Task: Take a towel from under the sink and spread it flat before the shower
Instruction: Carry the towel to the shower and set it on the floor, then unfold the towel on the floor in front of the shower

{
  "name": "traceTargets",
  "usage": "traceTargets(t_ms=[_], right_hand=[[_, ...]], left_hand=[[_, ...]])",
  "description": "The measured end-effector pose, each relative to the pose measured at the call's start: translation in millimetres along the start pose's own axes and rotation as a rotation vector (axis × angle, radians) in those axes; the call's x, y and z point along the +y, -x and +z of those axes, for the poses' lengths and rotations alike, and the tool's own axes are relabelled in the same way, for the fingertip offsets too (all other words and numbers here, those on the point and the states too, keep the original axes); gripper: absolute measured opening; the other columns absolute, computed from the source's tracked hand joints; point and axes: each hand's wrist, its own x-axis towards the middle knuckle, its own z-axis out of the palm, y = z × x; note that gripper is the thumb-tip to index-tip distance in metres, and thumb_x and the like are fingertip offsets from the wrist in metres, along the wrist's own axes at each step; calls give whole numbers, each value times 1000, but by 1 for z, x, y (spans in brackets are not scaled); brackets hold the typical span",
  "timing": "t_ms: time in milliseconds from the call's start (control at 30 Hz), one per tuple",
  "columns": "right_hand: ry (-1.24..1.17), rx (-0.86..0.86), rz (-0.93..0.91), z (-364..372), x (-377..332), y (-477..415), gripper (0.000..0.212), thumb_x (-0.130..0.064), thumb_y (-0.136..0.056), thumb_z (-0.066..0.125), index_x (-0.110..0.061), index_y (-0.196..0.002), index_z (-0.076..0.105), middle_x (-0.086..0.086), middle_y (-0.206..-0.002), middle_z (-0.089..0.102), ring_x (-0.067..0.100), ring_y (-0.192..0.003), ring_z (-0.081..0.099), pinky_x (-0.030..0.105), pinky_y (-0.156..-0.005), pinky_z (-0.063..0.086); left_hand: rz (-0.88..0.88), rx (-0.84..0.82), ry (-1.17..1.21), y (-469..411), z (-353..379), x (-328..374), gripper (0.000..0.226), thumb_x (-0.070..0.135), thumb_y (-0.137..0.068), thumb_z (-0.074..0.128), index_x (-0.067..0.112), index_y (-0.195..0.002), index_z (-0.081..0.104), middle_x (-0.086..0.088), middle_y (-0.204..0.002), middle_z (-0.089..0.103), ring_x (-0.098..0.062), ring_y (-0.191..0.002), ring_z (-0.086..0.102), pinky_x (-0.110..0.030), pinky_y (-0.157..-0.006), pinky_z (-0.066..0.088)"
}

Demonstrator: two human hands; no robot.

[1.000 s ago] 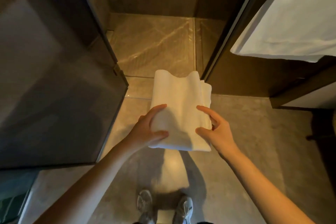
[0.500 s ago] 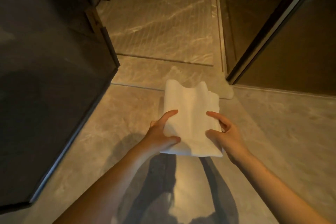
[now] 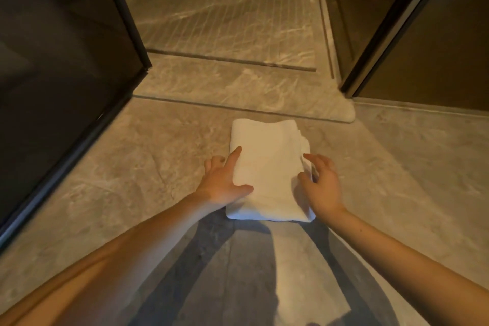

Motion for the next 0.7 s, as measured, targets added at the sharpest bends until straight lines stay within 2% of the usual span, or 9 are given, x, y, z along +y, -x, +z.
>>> traceTargets(t_ms=[33, 100, 233, 433, 567, 700], right_hand=[[123, 10, -68, 0, -4, -5, 44, -16, -93, 58, -16, -137, 52, 11, -150, 40, 29, -134, 40, 33, -107, 34], [249, -23, -194, 4, -14, -13, 47, -25, -98, 50, -17, -144, 43, 10, -157, 30, 28, -142, 28, 36, -115, 23], [433, -140, -335, 22, -26, -20, 52, -31, -102, 36, -18, -152, 28, 4, -161, 21, 22, -149, 12, 39, -121, 11], [545, -260, -315, 41, 5, -12, 55, -35, -103, 25, -21, -155, 15, 0, -163, 10, 18, -150, 1, 37, -121, 0], [577, -254, -332, 44, 28, 1, 57, -38, -103, 23, -24, -156, 10, -2, -164, 7, 16, -150, -1, 35, -119, -3], [569, -218, -337, 44, 40, 16, 60, -42, -99, 21, -23, -155, 13, 0, -163, 10, 18, -150, 2, 34, -119, -1]], left_hand=[[52, 53, -68, -2, -4, 4, 94, 55, -79, 59, 42, -150, 0, 0, -153, 16, -20, -140, 7, -39, -108, 21], [168, 156, -186, -7, -6, 13, 82, 52, -90, 48, 38, -152, -3, 7, -162, -2, -15, -146, -6, -40, -117, 7], [283, 231, -368, -13, 15, 33, 63, 42, -100, 31, 25, -154, 3, 3, -163, -2, -14, -148, -9, -33, -118, -9], [264, 128, -496, -28, 43, 29, 59, 41, -102, 19, 19, -155, 3, 0, -163, -2, -15, -149, -9, -36, -120, -6], [318, 163, -597, -26, 55, 19, 61, 43, -100, 12, 18, -155, 4, -1, -163, 1, -17, -149, -6, -39, -121, -2], [407, 228, -592, -18, 67, 16, 64, 43, -97, 12, 13, -153, 20, -6, -161, 17, -20, -149, 8, -39, -121, 2]])
